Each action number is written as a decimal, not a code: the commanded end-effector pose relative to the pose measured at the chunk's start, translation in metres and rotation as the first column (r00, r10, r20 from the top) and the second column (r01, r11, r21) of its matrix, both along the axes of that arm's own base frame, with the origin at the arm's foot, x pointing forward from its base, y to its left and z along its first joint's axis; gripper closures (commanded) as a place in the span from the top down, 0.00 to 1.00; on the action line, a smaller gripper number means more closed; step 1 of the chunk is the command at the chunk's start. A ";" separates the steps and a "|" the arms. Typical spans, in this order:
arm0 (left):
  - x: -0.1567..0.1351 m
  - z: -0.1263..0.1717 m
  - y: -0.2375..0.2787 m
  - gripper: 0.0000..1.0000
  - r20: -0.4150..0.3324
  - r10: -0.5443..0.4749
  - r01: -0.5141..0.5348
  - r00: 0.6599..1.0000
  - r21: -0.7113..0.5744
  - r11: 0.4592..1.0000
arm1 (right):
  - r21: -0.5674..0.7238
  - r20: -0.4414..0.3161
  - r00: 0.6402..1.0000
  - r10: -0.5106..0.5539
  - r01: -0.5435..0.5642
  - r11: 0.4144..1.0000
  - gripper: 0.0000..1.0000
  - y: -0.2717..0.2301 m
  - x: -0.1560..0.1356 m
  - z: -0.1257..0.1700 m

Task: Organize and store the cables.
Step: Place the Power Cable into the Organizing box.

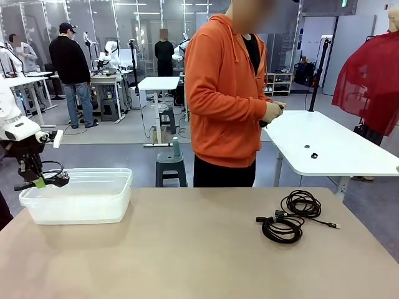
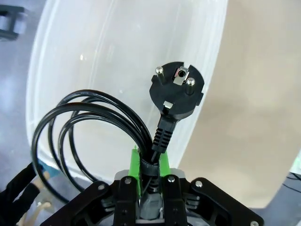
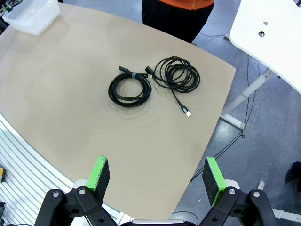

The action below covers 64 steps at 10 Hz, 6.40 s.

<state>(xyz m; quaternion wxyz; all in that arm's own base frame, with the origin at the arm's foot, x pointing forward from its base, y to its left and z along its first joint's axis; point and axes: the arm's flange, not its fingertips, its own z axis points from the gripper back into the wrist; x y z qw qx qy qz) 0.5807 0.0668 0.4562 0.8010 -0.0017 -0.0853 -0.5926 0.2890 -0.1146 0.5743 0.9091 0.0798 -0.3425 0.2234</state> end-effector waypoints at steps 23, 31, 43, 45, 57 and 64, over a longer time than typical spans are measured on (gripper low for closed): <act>0.034 -0.076 0.049 1.00 -0.052 -0.047 0.042 0.998 -0.094 0.995 | 0.003 0.002 1.000 0.006 -0.006 1.000 1.00 -0.001 0.000 -0.001; 0.034 -0.076 0.049 1.00 -0.052 -0.047 0.042 0.998 -0.094 0.995 | 0.003 0.002 1.000 0.006 -0.006 1.000 1.00 -0.001 0.000 -0.001; 0.059 -0.017 -0.063 1.00 -0.049 -0.187 0.183 0.981 -0.082 0.980 | 0.003 0.002 1.000 0.006 -0.006 1.000 1.00 -0.001 0.000 -0.001; 0.068 0.018 -0.108 1.00 -0.057 -0.221 0.218 0.974 -0.050 0.975 | 0.003 0.002 1.000 0.006 -0.006 1.000 1.00 -0.001 0.000 -0.001; -0.126 0.131 -0.181 1.00 0.125 0.319 -0.319 0.940 -0.018 0.947 | 0.003 0.002 1.000 0.006 -0.006 1.000 1.00 -0.001 0.000 -0.001; -0.201 0.168 -0.154 1.00 0.349 0.151 -0.105 0.925 -0.146 0.984 | 0.003 0.002 1.000 0.006 -0.006 1.000 1.00 -0.001 0.000 -0.001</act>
